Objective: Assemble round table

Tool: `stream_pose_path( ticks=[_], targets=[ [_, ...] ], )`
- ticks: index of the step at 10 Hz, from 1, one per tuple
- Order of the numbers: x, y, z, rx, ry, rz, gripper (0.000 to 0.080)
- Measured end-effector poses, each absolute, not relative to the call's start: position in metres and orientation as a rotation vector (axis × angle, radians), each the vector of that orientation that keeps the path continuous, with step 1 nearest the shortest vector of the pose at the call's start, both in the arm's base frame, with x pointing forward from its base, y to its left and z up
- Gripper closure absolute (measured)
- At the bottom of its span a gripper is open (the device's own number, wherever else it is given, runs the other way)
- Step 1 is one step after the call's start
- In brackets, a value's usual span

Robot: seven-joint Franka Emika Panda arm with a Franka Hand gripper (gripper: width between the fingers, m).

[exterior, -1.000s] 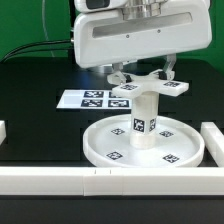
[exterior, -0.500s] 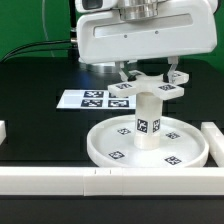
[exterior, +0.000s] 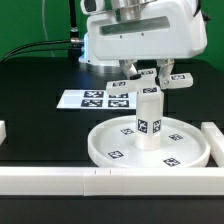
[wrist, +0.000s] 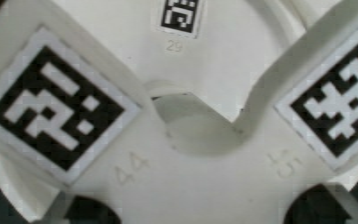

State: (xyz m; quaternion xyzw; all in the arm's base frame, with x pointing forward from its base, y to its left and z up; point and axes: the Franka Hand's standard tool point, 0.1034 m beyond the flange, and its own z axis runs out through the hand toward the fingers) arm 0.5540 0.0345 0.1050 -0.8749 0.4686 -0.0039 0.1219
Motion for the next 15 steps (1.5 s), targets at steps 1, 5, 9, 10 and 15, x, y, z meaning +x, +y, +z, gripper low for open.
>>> stream_pose_path(
  ticks=[1,5,9,10,15],
  targets=[
    [0.555,0.034,0.105,-2.45,1.509,-0.002,0.0351],
    [0.556,0.036,0.105,-2.052,1.965,-0.022,0.0351],
    [0.558,0.034,0.106,-1.676,2.263,0.055,0.0351],
    [0.558,0.034,0.106,-1.685,2.256,0.053,0.0351],
    [0.557,0.039,0.146,-1.78,2.139,0.125,0.0152]
  ],
)
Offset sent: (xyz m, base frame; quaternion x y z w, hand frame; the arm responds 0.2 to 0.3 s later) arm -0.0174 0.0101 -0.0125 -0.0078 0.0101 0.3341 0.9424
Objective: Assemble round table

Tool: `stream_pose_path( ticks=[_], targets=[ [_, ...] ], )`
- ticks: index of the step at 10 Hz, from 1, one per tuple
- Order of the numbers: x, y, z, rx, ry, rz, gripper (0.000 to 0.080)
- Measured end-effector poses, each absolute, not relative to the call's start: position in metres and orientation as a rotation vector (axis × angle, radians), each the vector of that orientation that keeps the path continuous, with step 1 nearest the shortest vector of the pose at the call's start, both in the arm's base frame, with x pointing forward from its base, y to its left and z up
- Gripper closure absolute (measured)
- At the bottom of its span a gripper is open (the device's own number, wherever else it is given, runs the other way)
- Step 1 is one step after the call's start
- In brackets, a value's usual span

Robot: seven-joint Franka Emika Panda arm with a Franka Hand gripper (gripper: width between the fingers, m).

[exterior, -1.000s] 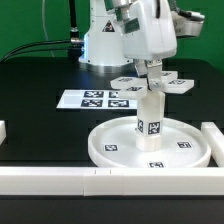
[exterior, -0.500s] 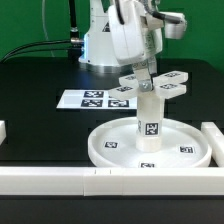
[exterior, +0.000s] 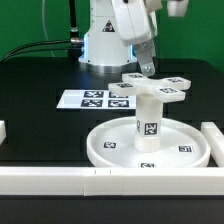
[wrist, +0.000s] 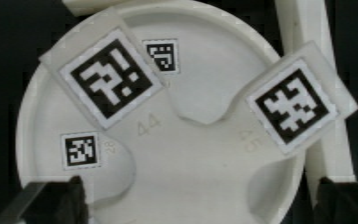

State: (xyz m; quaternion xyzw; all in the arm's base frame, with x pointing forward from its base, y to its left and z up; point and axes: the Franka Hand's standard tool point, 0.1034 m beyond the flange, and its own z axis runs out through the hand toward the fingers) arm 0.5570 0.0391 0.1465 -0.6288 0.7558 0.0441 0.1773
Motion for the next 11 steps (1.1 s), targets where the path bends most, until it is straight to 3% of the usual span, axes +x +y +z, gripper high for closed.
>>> stream_pose_path(
  ticks=[3,8,11],
  targets=[
    [0.556,0.041,0.144,-1.894,2.055,0.1,0.0151],
    [0.56,0.085,0.155,-2.558,1.335,0.01,0.0151],
    [0.559,0.083,0.153,-2.701,1.021,-0.033,0.0151]
  ],
)
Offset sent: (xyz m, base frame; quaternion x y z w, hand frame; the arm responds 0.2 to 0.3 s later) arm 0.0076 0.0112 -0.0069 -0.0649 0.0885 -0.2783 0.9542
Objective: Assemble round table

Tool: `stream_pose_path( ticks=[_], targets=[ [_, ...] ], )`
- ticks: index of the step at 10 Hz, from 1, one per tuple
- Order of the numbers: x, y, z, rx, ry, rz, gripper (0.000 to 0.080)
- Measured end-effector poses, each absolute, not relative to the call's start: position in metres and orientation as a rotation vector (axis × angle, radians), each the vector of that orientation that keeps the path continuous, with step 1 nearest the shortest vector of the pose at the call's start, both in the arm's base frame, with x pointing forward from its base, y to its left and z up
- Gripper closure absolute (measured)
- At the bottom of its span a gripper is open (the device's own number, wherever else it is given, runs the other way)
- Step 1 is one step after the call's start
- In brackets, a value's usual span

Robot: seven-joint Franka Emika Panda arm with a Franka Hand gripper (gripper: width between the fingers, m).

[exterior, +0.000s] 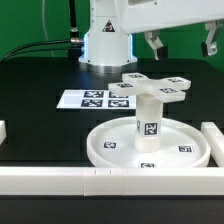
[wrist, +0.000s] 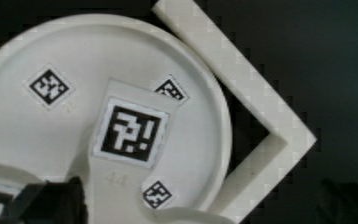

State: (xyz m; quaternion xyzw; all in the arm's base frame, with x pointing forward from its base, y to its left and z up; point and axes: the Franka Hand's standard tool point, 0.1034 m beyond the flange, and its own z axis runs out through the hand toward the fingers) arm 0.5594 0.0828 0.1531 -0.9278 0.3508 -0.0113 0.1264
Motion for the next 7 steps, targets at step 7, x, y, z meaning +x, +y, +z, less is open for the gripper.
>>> stream_pose_path(
  ticks=[7],
  targets=[
    [0.5674,0.0746,0.1489,-2.986,-0.045,-0.149,0.0151]
  ],
)
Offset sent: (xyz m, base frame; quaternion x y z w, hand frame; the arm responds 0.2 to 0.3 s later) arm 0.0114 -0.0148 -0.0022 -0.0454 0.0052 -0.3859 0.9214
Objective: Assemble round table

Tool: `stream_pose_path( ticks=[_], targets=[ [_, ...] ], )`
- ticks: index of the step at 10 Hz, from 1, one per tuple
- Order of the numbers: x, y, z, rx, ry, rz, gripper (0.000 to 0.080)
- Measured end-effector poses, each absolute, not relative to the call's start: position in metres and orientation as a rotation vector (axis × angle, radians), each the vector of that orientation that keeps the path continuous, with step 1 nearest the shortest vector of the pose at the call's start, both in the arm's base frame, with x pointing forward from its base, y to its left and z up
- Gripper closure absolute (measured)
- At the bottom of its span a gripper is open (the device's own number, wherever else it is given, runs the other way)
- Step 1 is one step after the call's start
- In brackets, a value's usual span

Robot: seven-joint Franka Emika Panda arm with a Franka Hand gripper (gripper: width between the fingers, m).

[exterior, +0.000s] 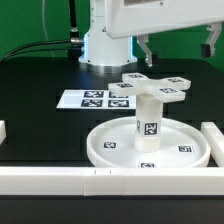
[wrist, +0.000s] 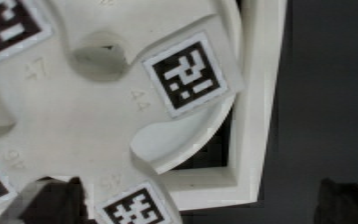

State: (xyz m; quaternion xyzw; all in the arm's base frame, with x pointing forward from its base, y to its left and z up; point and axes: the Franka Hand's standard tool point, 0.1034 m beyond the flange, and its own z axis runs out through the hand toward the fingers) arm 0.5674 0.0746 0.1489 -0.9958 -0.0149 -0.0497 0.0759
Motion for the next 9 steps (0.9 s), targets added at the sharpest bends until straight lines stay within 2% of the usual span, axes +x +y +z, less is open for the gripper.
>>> stream_pose_path(
  ticks=[4,9],
  targets=[
    [0.5672,0.074,0.1481,-2.963,-0.476,-0.179,0.0151],
    [0.5709,0.0712,0.1431,-2.779,-1.348,-0.2,0.0151]
  ],
)
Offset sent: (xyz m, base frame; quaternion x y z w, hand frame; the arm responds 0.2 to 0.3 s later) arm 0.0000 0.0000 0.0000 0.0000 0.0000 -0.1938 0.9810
